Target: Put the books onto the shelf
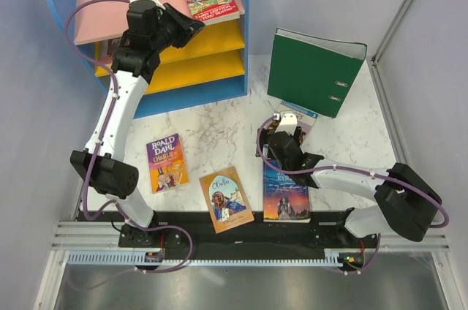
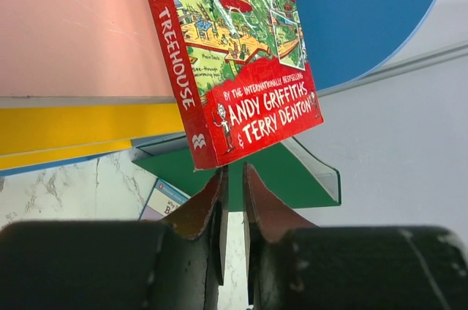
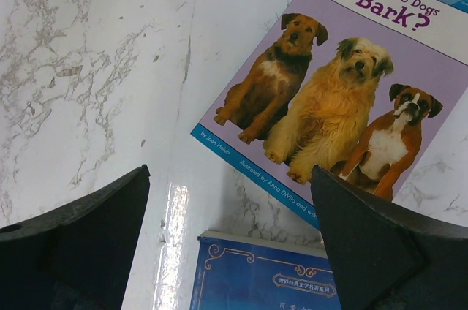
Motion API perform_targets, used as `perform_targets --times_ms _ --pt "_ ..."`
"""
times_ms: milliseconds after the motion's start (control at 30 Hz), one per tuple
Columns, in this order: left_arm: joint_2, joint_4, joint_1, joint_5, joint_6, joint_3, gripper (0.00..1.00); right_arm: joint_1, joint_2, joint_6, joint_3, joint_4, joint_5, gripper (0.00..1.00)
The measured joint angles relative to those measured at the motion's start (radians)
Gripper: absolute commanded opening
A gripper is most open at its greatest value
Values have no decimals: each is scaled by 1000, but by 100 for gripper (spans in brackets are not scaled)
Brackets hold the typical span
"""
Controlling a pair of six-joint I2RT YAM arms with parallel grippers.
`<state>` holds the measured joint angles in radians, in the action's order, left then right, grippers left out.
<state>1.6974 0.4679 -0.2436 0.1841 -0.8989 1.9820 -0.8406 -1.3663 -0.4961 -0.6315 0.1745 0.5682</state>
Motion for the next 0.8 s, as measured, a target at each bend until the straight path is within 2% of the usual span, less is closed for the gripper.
perform_targets --times_ms 567,667,800 --pt "31 -7 0 -43 21 29 20 0 -5 0 -7 -10 9 98" --pt "24 -15 -4 -21 39 18 26 0 -5 0 -7 -11 8 98" --pt "-92 -46 -45 -19 85 -193 37 0 -7 4 -29 -44 -39 98"
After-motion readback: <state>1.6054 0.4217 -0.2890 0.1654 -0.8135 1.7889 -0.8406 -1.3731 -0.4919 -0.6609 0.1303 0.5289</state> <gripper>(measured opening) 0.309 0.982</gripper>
